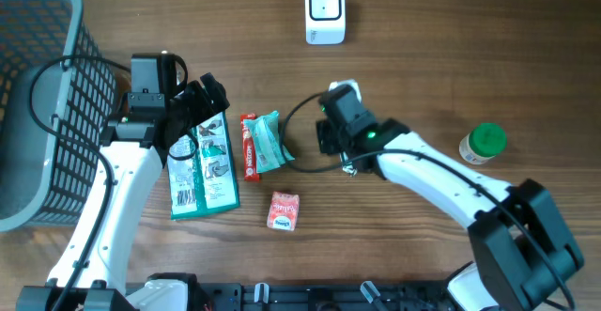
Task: Scan the item barcode
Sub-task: 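Carry the Axe box rightward with the right gripper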
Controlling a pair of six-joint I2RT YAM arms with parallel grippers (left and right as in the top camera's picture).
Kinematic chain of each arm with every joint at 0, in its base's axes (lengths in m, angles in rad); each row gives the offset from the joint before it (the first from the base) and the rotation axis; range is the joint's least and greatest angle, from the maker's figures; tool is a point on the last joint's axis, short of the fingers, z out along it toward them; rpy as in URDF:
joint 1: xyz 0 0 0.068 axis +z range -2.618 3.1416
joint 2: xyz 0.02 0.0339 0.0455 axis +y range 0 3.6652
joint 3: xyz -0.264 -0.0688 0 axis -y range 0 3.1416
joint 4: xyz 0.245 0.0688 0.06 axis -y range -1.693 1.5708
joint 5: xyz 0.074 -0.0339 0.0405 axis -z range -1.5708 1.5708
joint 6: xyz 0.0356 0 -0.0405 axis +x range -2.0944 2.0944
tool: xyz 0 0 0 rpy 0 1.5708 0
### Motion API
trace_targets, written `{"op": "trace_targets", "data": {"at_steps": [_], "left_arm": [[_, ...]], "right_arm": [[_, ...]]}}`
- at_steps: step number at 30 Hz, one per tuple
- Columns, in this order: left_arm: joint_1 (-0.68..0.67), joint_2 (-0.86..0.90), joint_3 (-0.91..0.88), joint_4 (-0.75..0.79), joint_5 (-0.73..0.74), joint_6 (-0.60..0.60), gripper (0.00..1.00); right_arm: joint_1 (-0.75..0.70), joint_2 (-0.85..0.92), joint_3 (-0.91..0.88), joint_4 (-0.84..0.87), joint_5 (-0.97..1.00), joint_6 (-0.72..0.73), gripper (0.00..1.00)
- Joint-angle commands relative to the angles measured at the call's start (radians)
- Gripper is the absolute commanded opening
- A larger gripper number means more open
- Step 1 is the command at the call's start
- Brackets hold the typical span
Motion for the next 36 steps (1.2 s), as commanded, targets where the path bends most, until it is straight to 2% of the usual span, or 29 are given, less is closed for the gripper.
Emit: {"op": "trace_targets", "data": {"at_steps": [1,4,7,13,14,16,17,21,23,31,36], "left_arm": [[-0.002,-0.012,0.016,0.003,-0.013,0.003,1.0],[-0.002,-0.012,0.016,0.003,-0.014,0.004,1.0],[-0.002,-0.012,0.016,0.003,-0.014,0.003,1.0],[-0.002,-0.012,0.016,0.003,-0.014,0.003,1.0],[-0.002,-0.012,0.016,0.003,-0.013,0.004,1.0],[-0.002,-0.012,0.016,0.003,-0.013,0.004,1.0],[-0.002,-0.012,0.016,0.003,-0.013,0.003,1.0],[-0.002,-0.012,0.016,0.003,-0.014,0.003,1.0],[-0.002,-0.012,0.016,0.003,-0.014,0.004,1.0],[-0.002,-0.012,0.016,0.003,-0.014,0.003,1.0],[-0.002,-0.012,0.016,0.003,-0.013,0.003,1.0]], "right_arm": [[-0.058,-0.009,0.02,-0.007,-0.01,-0.009,0.68],[-0.084,0.013,0.014,-0.043,-0.124,-0.009,0.63],[-0.087,0.026,0.013,-0.127,-0.119,0.024,0.47],[-0.087,0.027,0.013,-0.173,-0.099,0.054,0.46],[-0.087,0.027,0.013,-0.175,-0.106,0.055,0.43],[-0.087,0.027,0.013,-0.18,-0.145,0.063,0.23],[-0.087,0.027,0.013,-0.181,-0.179,0.071,0.17],[-0.087,0.027,0.013,-0.188,-0.275,0.069,0.13],[-0.087,0.027,0.013,-0.197,-0.274,0.069,0.04],[-0.087,0.027,0.013,-0.177,-0.268,0.069,0.04],[-0.087,0.027,0.013,-0.177,-0.392,0.069,0.04]]}}
